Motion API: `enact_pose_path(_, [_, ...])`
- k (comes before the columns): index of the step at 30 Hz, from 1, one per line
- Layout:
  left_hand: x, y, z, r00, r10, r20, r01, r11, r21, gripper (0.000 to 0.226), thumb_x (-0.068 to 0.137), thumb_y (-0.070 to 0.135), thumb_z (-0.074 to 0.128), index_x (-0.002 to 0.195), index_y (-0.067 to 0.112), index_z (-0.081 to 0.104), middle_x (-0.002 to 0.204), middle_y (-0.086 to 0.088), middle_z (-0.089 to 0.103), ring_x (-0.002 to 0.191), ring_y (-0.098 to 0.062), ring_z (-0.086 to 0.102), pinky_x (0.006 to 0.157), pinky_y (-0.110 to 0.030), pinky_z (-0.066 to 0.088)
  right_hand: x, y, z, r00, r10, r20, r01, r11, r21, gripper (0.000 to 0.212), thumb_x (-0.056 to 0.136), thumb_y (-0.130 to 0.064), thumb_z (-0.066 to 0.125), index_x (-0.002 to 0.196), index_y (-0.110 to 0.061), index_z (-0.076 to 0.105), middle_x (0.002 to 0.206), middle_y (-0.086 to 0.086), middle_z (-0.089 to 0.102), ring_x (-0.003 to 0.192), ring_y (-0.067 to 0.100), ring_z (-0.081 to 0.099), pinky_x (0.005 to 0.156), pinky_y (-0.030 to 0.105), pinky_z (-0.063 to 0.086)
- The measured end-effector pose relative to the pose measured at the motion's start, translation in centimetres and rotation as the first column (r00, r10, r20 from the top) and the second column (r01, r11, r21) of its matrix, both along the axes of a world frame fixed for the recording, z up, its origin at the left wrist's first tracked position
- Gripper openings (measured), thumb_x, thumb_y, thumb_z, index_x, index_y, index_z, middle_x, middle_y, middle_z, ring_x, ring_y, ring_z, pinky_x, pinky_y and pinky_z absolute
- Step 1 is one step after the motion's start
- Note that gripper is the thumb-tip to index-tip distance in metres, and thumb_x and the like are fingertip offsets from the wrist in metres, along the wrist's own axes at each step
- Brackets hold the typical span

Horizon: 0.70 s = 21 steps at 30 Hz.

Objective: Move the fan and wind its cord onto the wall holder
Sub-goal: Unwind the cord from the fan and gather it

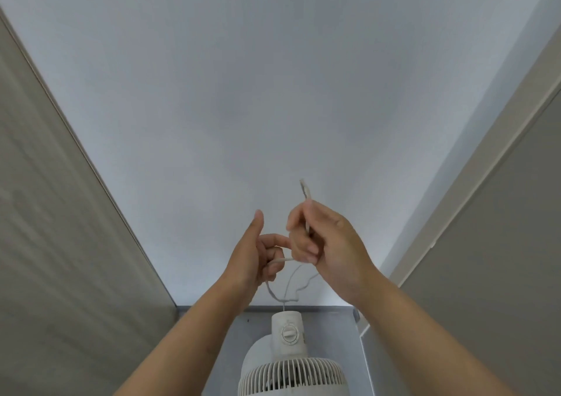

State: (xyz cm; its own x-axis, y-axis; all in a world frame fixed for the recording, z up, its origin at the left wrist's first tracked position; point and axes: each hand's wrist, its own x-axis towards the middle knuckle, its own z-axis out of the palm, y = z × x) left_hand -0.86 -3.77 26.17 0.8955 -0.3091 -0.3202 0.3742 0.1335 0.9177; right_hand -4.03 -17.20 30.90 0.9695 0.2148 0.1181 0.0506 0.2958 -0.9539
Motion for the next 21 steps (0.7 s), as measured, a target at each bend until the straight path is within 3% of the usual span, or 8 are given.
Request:
enact_pose_path(2, [0.6, 0.1, -0.1, 0.997, -0.064, -0.037, 0.062, 0.997, -0.049, 0.084, 0.086, 0.075, 0.021, 0.059, 0.013, 0.070, 0.048, -0.005, 0.044, 0.047, -0.019, 0.033, 0.058, -0.031, 0.028, -1.4, -0.1, -0.9, 0.993, 0.024, 0.116, -0.001, 0.982, -0.190, 0.038, 0.097, -0.028, 0.040, 0.069, -0.014, 0.060, 0.049, -0.006, 0.038, 0.048, 0.012, 0.034, 0.053, 0.021, 0.035])
enact_pose_path(5, [1.5, 0.3, -0.2, 0.991, -0.137, -0.010, 0.135, 0.985, -0.104, 0.099, 0.074, 0.085, 0.023, 0.088, 0.003, 0.076, 0.057, -0.010, 0.054, 0.058, -0.028, 0.043, 0.074, -0.034, 0.033, -3.3, -0.4, -2.3, 0.963, 0.127, 0.236, 0.004, 0.874, -0.487, 0.036, 0.094, -0.034, 0.043, 0.069, -0.013, 0.060, 0.062, -0.011, 0.049, 0.062, 0.008, 0.046, 0.065, 0.026, 0.042])
enact_pose_path(9, [1.7, 0.3, 0.6, 0.975, -0.212, 0.060, 0.216, 0.973, -0.076, 0.100, 0.080, 0.080, 0.012, 0.099, 0.004, 0.075, 0.058, -0.014, 0.058, 0.051, -0.018, 0.045, 0.056, -0.026, 0.038, -4.7, -0.8, -4.5, 0.885, 0.219, 0.412, 0.183, 0.649, -0.738, 0.035, 0.098, -0.028, 0.041, 0.074, -0.010, 0.059, 0.071, -0.007, 0.049, 0.076, 0.008, 0.046, 0.084, 0.025, 0.040])
enact_pose_path(12, [1.2, -0.2, 0.6, 0.973, -0.204, 0.105, 0.201, 0.979, 0.038, 0.073, 0.099, 0.053, 0.021, 0.086, 0.006, 0.076, 0.058, -0.011, 0.060, 0.049, -0.014, 0.045, 0.055, -0.026, 0.036, -5.3, -1.4, -5.7, 0.846, 0.193, 0.498, 0.271, 0.649, -0.711, 0.025, 0.095, -0.021, 0.052, 0.076, -0.008, 0.061, 0.073, -0.006, 0.055, 0.080, 0.008, 0.051, 0.097, 0.023, 0.036])
enact_pose_path(16, [0.1, -0.3, 1.1, 0.950, -0.269, 0.161, 0.215, 0.932, 0.290, 0.051, 0.098, 0.023, 0.028, 0.070, 0.011, 0.070, 0.053, 0.000, 0.057, 0.053, -0.014, 0.042, 0.056, -0.025, 0.035, -5.9, -2.2, -5.4, 0.892, -0.175, 0.416, 0.345, 0.858, -0.380, 0.035, 0.089, -0.043, 0.058, 0.089, -0.012, 0.073, 0.088, -0.002, 0.071, 0.092, 0.017, 0.066, 0.093, 0.025, 0.047])
enact_pose_path(18, [-0.3, 0.0, 1.7, 0.919, -0.351, 0.179, 0.254, 0.875, 0.413, 0.047, 0.095, 0.015, 0.029, 0.066, 0.011, 0.066, 0.049, 0.006, 0.052, 0.049, -0.009, 0.043, 0.055, -0.021, 0.036, -5.1, -2.7, -5.1, 0.875, -0.384, 0.296, 0.465, 0.837, -0.289, 0.029, 0.089, -0.042, 0.056, 0.095, -0.019, 0.072, 0.092, -0.005, 0.073, 0.095, 0.012, 0.067, 0.088, 0.019, 0.050])
enact_pose_path(20, [-0.5, 0.3, 2.6, 0.876, -0.444, 0.187, 0.299, 0.806, 0.511, 0.048, 0.096, 0.013, 0.030, 0.061, 0.012, 0.064, 0.047, 0.010, 0.048, 0.049, -0.007, 0.043, 0.057, -0.019, 0.038, -3.7, -3.3, -4.9, 0.860, -0.446, 0.247, 0.510, 0.764, -0.396, 0.021, 0.090, -0.025, 0.058, 0.109, -0.031, 0.065, 0.102, -0.009, 0.070, 0.104, 0.006, 0.063, 0.093, 0.021, 0.050])
enact_pose_path(21, [-0.6, 0.4, 2.8, 0.853, -0.484, 0.195, 0.311, 0.772, 0.555, 0.050, 0.097, 0.016, 0.032, 0.058, 0.013, 0.063, 0.046, 0.011, 0.047, 0.049, -0.007, 0.042, 0.057, -0.019, 0.038, -2.8, -3.4, -4.9, 0.878, -0.408, 0.250, 0.478, 0.734, -0.483, 0.034, 0.091, -0.014, 0.058, 0.115, -0.037, 0.059, 0.111, -0.012, 0.066, 0.109, 0.002, 0.059, 0.096, 0.022, 0.049])
